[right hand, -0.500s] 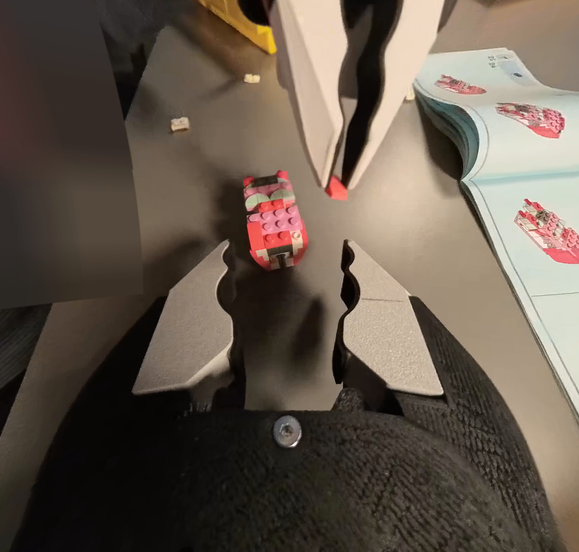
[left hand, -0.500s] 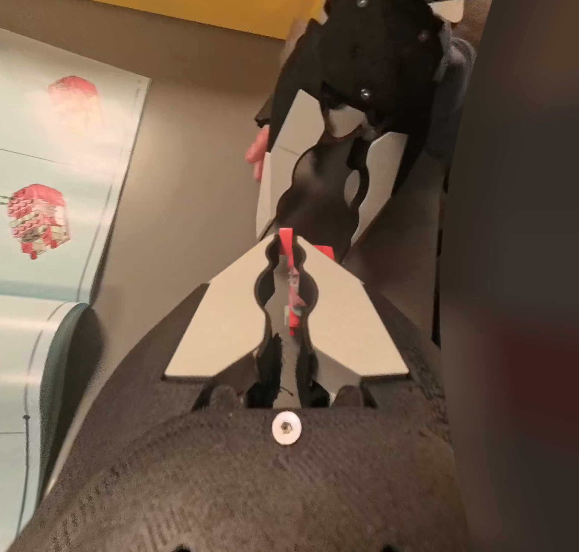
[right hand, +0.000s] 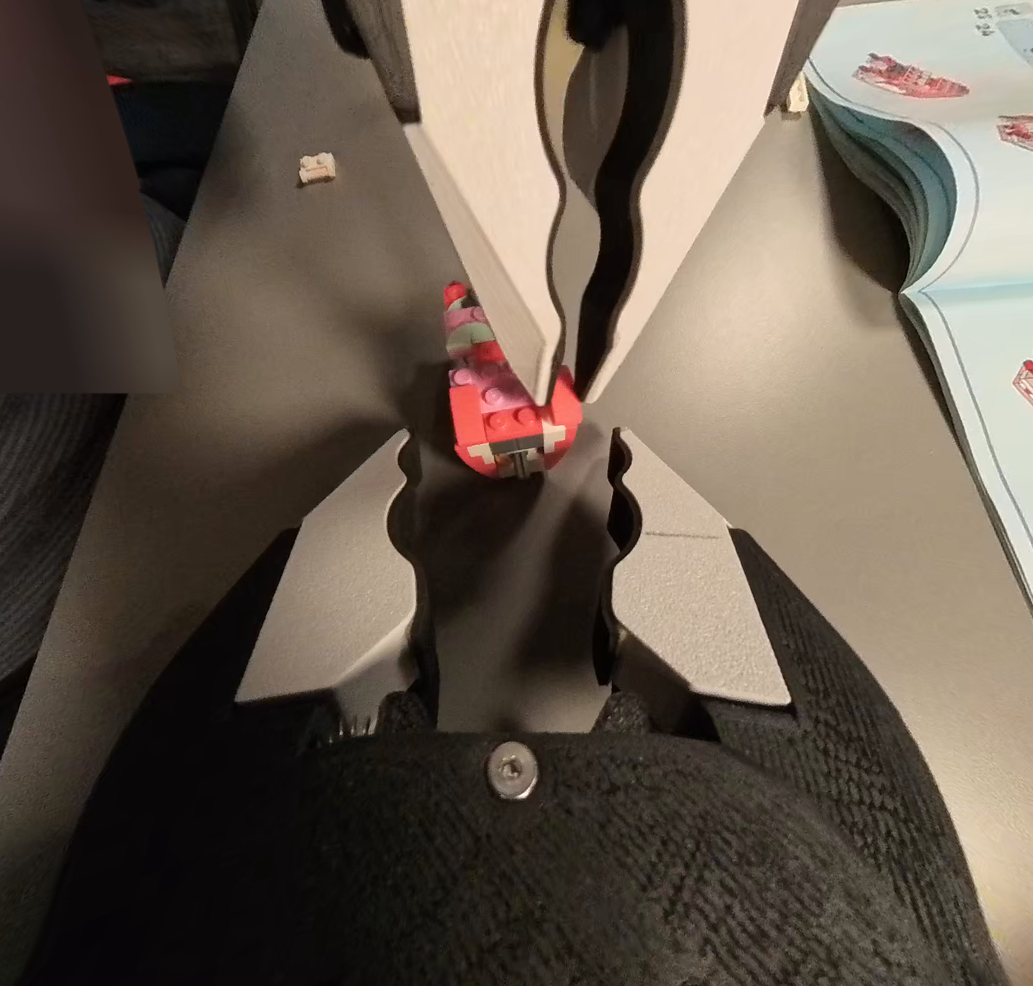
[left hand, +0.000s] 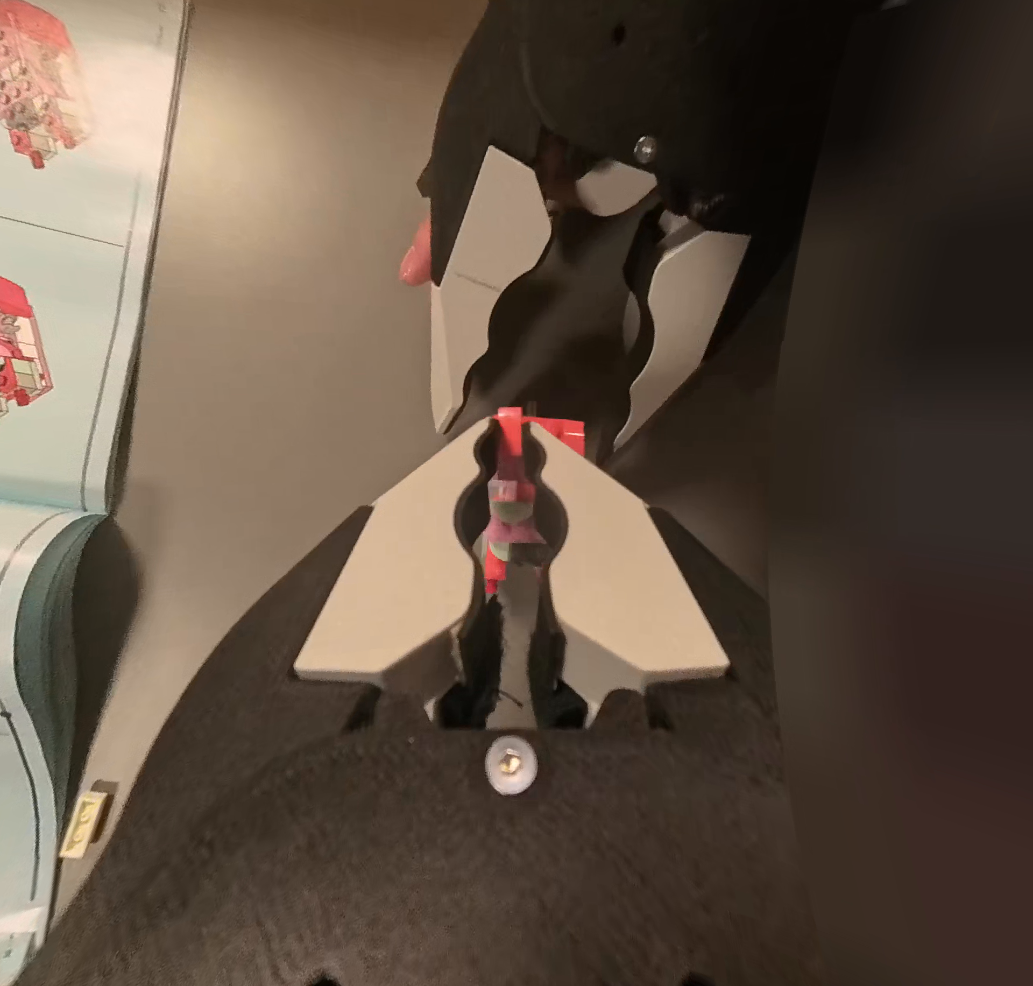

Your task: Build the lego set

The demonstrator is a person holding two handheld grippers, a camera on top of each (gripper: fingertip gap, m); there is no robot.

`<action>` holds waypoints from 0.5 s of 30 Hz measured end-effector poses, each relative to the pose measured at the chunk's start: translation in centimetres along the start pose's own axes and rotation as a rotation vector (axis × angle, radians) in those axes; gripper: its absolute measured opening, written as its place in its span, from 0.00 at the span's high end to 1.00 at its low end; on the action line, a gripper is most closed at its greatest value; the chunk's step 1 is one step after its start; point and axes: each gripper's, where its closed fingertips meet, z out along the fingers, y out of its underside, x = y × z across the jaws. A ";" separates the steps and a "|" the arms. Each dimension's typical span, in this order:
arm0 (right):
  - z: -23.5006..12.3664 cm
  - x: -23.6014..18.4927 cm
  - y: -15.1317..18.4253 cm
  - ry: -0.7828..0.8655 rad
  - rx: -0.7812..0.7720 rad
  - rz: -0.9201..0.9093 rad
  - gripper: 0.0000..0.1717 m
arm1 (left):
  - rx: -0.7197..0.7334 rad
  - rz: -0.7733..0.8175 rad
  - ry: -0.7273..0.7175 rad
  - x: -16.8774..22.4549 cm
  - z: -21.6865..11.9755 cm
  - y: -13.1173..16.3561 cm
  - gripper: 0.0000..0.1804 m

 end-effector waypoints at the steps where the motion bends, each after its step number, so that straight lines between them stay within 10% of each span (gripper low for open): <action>1: 0.0 0.0 0.0 0.001 0.003 0.007 0.61 | 0.001 0.001 -0.016 -0.1 0.0 0.1 0.96; 15: 0.3 -0.3 -0.9 -0.019 0.036 0.049 0.61 | 0.006 0.028 -0.023 0.3 0.2 0.4 0.96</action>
